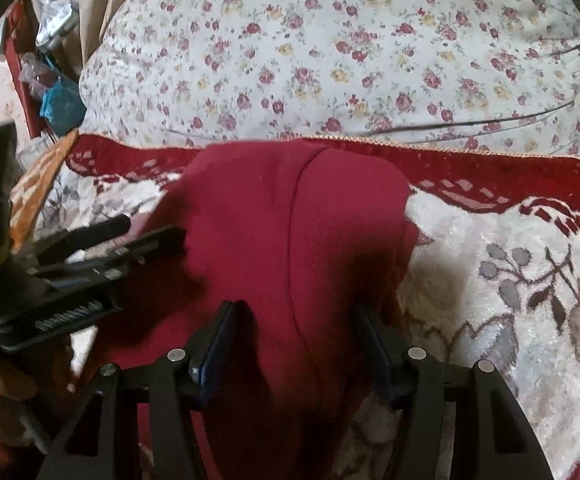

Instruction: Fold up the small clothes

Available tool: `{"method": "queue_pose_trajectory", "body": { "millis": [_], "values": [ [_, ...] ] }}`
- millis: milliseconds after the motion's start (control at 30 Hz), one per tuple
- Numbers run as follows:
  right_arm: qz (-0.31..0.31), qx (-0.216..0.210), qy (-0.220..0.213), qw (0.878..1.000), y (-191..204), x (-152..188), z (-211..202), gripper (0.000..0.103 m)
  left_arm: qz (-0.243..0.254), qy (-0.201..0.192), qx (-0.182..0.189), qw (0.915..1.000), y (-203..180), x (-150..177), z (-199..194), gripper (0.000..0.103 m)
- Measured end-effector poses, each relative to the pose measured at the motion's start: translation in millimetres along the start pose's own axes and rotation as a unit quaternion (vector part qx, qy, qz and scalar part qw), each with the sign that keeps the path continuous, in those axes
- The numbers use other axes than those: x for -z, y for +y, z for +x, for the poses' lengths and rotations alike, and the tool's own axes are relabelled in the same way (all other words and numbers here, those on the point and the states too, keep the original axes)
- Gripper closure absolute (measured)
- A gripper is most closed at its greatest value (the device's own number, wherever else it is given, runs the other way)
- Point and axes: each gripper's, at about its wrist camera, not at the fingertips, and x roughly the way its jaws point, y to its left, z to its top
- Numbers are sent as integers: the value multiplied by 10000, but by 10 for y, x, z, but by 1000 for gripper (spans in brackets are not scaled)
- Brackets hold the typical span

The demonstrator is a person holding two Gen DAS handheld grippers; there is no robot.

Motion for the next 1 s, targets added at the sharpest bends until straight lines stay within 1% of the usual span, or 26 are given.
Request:
{"method": "queue_pose_trajectory", "body": {
  "millis": [67, 100, 300, 400, 500, 633, 767, 1000],
  "values": [
    [82, -69, -120, 9999, -6, -14, -114, 31, 70, -61, -54, 9999, -4, 8, -45, 24],
    [151, -50, -185, 9997, -17, -16, -168, 29, 103, -91, -85, 9999, -6, 10, -68, 24],
    [431, 85, -289, 9986, -55, -2, -313, 29, 82, -280, -254, 9993, 31, 39, -218, 24],
    [600, 76, -359, 9975, -63, 11, -358, 29, 24, -367, -282, 9989, 70, 49, -306, 24],
    [691, 83, -424, 9967, -31, 22, -385, 25, 7, -495, -376, 9981, 97, 61, -384, 24],
    [638, 111, -488, 9967, 78, 29, -415, 24, -74, -610, -415, 9972, 158, 63, -467, 24],
    [453, 208, -507, 9975, 191, 19, -422, 19, -169, -631, -424, 9970, 219, 56, -498, 24],
    [367, 189, -461, 9981, 271, 13, -397, 19, -141, -680, -479, 9964, 229, 65, -525, 24]
  ]
}}
